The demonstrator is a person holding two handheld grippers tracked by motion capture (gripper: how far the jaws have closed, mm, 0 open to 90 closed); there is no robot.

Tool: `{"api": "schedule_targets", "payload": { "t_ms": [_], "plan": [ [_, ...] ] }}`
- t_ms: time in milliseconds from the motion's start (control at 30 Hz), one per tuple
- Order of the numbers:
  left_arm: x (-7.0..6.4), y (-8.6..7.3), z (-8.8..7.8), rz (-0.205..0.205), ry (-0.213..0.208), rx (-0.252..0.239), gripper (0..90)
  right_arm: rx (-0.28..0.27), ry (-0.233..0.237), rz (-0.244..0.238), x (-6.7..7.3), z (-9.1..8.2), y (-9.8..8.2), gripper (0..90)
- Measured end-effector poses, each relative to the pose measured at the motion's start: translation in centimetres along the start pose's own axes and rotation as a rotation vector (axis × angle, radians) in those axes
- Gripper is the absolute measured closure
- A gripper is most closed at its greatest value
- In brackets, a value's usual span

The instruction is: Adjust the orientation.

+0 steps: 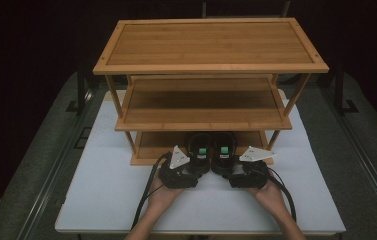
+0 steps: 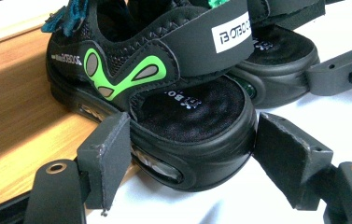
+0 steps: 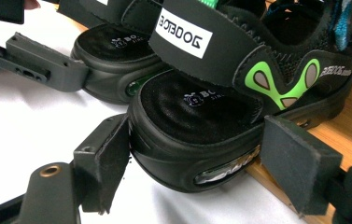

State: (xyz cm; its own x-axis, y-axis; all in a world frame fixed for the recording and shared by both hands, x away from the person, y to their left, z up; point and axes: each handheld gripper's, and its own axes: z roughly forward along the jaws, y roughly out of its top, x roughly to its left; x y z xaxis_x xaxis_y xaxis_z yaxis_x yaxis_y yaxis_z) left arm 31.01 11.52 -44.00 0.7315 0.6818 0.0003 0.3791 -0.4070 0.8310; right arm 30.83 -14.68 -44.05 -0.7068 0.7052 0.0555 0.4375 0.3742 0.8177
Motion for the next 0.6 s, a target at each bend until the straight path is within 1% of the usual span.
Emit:
{"api": "schedule_targets", "payload": {
  "t_ms": [200,300,400,433,467,500,533,567,600],
  "plan": [
    [0.1,0.0,0.0,-0.003,-0.001,0.000,27.0,-0.007,-0.012,0.013,0.1,0.1,-0.1,25.2],
    [0.0,0.0,-0.2,-0.005,-0.008,0.003,27.2,-0.006,-0.021,0.022,0.3,-0.1,-0.1,28.3],
    [-0.2,-0.2,-0.6,-0.005,-0.010,-0.002,27.3,-0.011,-0.045,0.037,0.6,-0.6,-0.2,30.0],
    [-0.3,-0.4,-0.9,-0.003,-0.009,-0.002,28.0,-0.013,-0.052,0.044,0.7,-0.8,-0.2,31.4],
    [-0.3,-0.4,-0.9,-0.003,-0.009,-0.002,30.6,-0.013,-0.052,0.044,0.7,-0.8,-0.2,31.4],
    [-0.3,-0.5,-1.1,-0.005,-0.013,-0.006,32.2,-0.013,-0.076,0.043,1.2,-1.1,-0.3,34.5],
    [-0.4,-0.5,-1.2,-0.003,-0.015,-0.006,33.9,-0.014,-0.081,0.044,1.4,-1.3,-0.3,37.7],
    [-0.4,-0.6,-1.3,-0.009,-0.021,-0.010,33.9,-0.014,-0.081,0.044,1.4,-1.3,-0.3,37.7],
    [-0.5,-0.7,-1.5,-0.009,-0.024,-0.015,37.6,-0.022,-0.090,0.042,1.8,-1.5,-0.4,40.5]
  ]
}}
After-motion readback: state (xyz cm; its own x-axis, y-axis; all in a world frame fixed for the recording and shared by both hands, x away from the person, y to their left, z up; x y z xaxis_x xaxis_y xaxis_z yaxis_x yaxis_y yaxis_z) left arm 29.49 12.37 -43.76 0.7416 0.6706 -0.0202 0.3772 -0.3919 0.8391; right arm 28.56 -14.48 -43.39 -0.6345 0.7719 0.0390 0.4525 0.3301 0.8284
